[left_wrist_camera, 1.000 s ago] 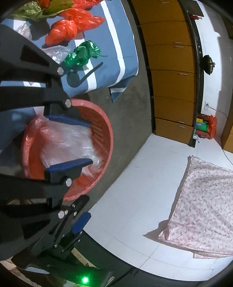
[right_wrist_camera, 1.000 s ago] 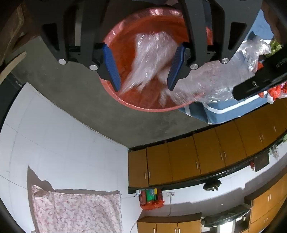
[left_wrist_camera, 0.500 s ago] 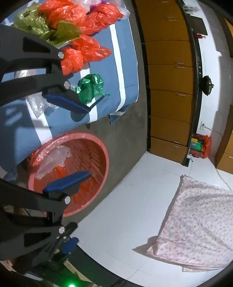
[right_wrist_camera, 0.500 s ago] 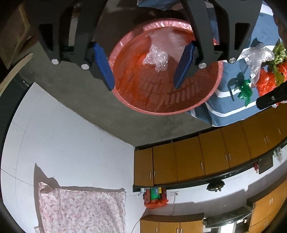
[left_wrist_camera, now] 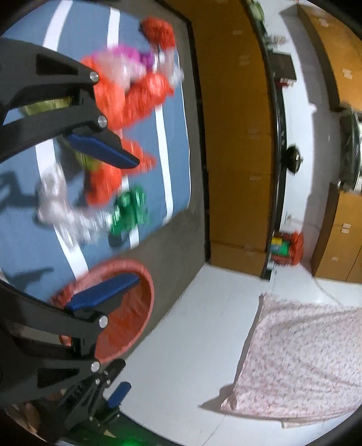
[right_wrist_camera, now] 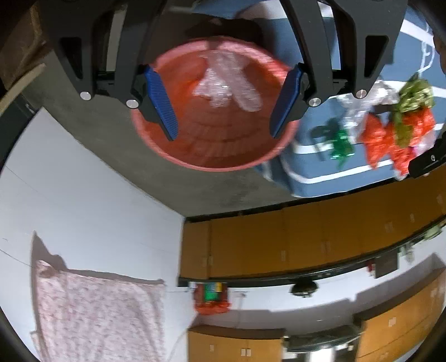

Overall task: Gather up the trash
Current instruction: 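Move both open tools back over the bag pile on the table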

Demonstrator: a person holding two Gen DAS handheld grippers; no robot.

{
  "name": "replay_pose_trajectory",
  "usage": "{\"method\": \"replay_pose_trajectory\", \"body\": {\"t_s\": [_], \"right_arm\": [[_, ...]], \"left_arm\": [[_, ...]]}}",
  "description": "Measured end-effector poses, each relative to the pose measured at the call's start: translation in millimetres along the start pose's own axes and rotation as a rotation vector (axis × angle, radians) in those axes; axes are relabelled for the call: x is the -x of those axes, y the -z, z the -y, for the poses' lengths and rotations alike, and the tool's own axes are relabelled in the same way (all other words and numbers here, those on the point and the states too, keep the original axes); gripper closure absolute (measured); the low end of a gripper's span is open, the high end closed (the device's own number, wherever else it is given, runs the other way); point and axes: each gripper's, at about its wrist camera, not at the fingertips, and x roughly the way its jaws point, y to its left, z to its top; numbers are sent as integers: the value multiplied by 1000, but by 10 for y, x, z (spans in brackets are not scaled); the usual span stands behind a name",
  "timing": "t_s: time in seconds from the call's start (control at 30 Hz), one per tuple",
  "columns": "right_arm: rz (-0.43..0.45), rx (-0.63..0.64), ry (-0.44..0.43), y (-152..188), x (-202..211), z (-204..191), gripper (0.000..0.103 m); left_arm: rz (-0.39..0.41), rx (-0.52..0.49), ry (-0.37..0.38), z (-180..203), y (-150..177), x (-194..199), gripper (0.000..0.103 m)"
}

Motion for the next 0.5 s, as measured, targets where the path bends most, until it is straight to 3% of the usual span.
{"method": "replay_pose_trajectory", "body": {"t_s": [0.33,0.5], "right_arm": [[-64,61,-193,191,-56,-909,35],[-106,75,-238,337,-142,-1286,38]], "left_arm": [[7,63,-292,-1139,327,561,18],[-11,142,-383,-1604,522,731,17]]}}
